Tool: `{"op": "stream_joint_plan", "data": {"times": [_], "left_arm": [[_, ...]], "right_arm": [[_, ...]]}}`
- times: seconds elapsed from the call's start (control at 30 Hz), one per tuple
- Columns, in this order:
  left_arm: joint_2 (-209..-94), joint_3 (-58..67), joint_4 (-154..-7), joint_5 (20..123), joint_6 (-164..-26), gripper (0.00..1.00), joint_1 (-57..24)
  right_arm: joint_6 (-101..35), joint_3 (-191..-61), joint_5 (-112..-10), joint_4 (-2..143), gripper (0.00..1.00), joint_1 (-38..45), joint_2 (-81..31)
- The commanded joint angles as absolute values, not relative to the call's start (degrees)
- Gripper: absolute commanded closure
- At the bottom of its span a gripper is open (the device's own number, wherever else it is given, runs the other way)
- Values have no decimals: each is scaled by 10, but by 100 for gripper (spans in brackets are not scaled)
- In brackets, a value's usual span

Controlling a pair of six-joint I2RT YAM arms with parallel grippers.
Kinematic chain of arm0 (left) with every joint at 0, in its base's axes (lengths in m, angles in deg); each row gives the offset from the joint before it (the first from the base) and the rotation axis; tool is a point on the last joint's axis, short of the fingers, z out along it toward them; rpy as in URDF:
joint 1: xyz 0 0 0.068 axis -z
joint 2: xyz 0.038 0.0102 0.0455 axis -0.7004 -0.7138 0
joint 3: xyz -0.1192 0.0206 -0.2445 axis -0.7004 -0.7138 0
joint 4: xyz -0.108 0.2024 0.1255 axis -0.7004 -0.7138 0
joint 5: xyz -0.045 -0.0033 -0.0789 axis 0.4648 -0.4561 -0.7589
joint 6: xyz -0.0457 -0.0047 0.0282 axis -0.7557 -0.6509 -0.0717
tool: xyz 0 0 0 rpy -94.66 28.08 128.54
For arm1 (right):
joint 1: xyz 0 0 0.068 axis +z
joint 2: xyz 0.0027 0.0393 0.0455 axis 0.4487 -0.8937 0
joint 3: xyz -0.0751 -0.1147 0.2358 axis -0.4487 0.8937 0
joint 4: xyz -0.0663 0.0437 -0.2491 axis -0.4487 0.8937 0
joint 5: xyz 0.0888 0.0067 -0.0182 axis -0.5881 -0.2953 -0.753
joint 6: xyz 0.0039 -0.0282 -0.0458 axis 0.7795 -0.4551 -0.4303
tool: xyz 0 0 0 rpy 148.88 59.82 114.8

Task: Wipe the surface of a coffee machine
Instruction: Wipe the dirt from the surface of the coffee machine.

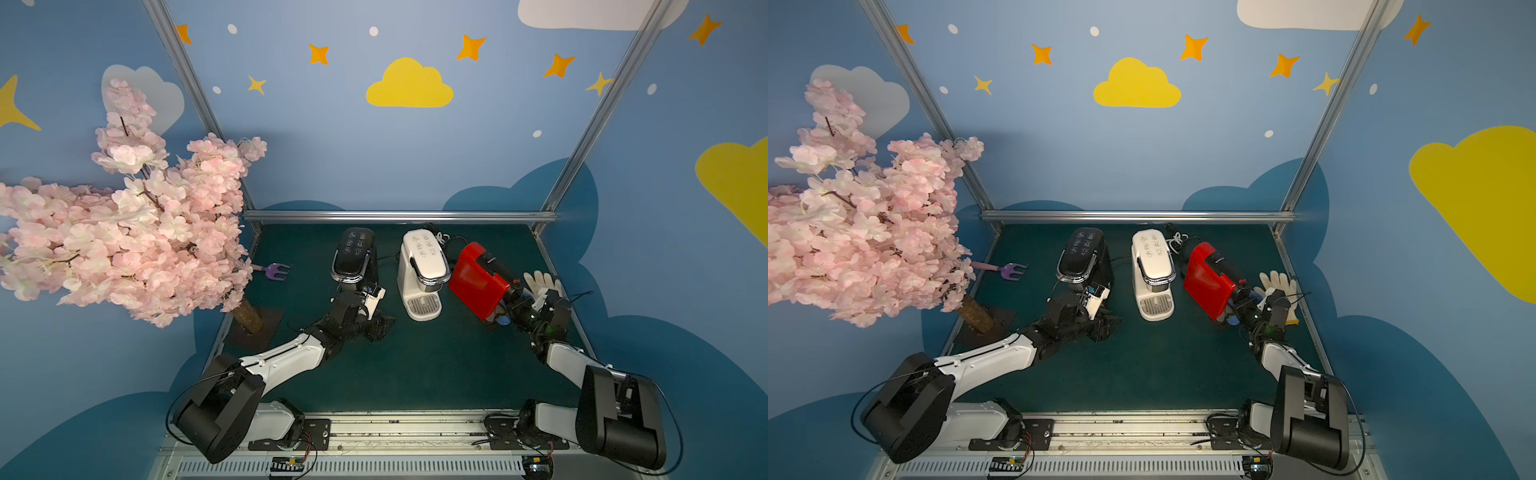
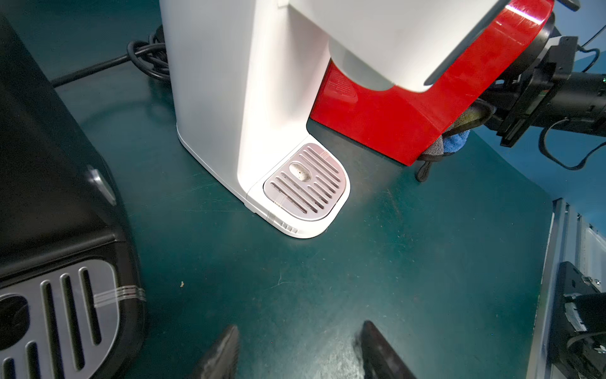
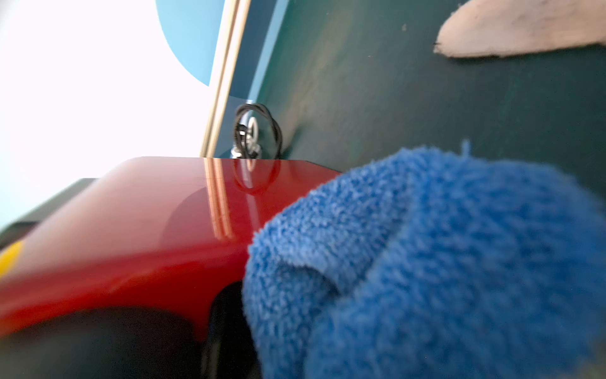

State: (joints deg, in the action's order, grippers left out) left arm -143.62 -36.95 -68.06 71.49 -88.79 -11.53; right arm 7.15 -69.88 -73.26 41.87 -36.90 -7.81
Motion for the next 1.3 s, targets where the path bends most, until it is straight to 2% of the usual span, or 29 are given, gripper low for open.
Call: {"op": "stream_joint_plan", "data": {"times": [0.0,0.1,0.3,0.47,0.87,1.27], "left_arm": [[-1442,-365,-679,707,-884,40,-112],[-1442,-364,-679,707,-883,40,-113],[-1440,-365,-680,707,-881,40,-111],[-1440,-365,-682,708,-879,40,-110],[-1449,-359,-688,709,-874,40,-109],[-1450,-358,-688,708,-873,40,-106]], "right_arm": [[99,-698,-782,279,100,-381,-47],[118,-675,-804,218,100,-400,-80],[250,-674,-899,-88,100,-411,-271],[231,-694,-914,-90,100,-400,-290],[271,-685,-900,-90,100,-405,-197],[188,-719,-905,-90,100,-378,-334]]}}
